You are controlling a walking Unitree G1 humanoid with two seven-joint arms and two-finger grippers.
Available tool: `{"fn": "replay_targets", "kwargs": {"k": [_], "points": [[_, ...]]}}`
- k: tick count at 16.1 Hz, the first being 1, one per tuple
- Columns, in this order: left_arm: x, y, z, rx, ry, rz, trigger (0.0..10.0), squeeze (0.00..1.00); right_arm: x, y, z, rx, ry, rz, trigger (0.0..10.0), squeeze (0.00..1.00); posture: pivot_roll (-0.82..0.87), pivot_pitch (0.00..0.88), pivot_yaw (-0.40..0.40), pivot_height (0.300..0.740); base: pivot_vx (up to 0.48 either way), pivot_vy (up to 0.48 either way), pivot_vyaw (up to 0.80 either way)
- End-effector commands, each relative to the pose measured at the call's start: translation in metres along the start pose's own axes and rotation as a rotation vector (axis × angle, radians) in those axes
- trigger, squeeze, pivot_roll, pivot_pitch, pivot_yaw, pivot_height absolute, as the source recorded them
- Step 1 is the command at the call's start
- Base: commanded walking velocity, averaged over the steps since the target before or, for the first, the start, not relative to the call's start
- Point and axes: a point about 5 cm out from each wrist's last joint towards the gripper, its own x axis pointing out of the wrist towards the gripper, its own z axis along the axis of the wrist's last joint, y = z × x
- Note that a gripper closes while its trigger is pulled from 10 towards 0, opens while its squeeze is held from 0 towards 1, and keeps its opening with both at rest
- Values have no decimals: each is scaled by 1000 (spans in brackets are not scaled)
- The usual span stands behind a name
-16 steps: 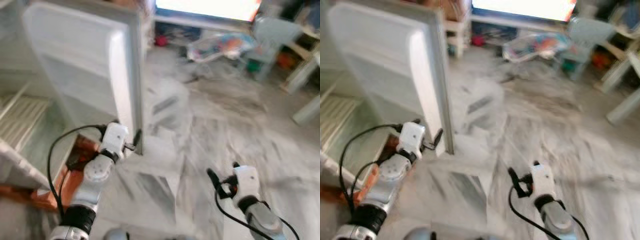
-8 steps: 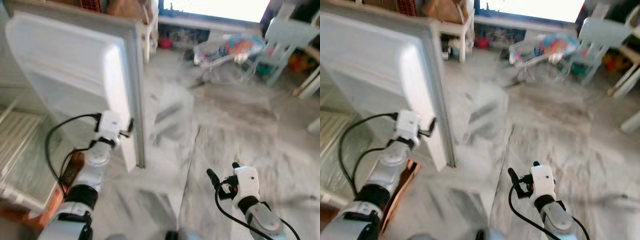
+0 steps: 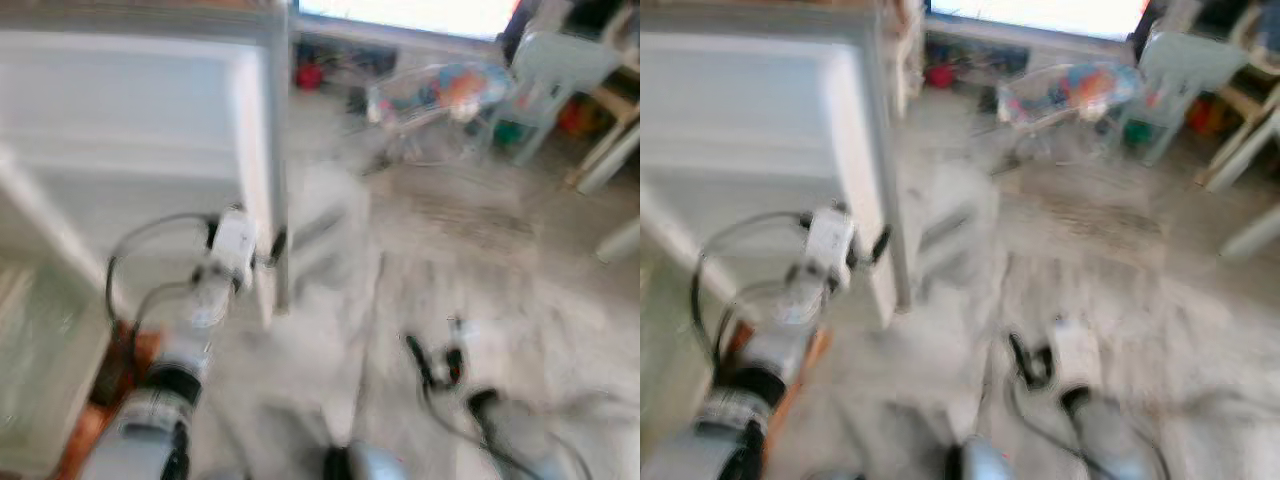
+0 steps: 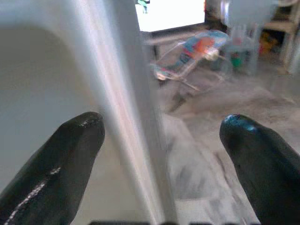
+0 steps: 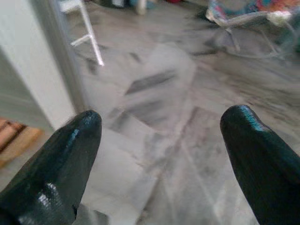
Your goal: Restocking fridge
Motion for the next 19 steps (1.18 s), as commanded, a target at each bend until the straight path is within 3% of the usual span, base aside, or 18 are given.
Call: {"fn": "replay_targets", "kwargs": {"k": [1, 5, 7, 8, 10, 12, 14, 19], "points": [[-8, -1, -8, 6, 26, -27, 10000, 0, 1, 0, 3, -1, -18, -4, 10000, 0, 40, 88, -66, 740, 0, 0, 0], [-49, 18, -28, -16, 85, 67, 10000, 0, 7, -6, 15, -49, -46, -30, 10000, 0, 86, 101, -58, 740, 0, 0, 0], [-76, 34, -26, -35, 89, 212, 10000, 0, 17, -11, 38, -20, -137, -91, 10000, 0, 110, 113, -47, 740, 0, 0, 0], [-83, 36, -27, -45, 94, 236, 10000, 0, 19, -11, 42, -7, -158, -112, 10000, 0, 107, 108, -53, 740, 0, 0, 0], [-102, 42, -31, 12, 104, 346, 10000, 0, 23, -5, 44, 30, -166, -149, 10000, 0, 102, 102, -54, 740, 0, 0, 0], [-110, 54, -29, 28, 109, 428, 10000, 0, 27, -3, 45, 75, -176, -171, 10000, 0, 99, 92, -46, 740, 0, 0, 0], [-112, 55, -25, 33, 129, 450, 10000, 0, 31, -6, 47, 89, -187, -201, 10000, 0, 101, 60, -37, 740, 0, 0, -309], [-85, 50, -17, 44, 102, 386, 10000, 0, 45, -2, 59, 80, -228, -205, 10000, 0, 86, 26, 11, 740, 0, -258, -734]]}}
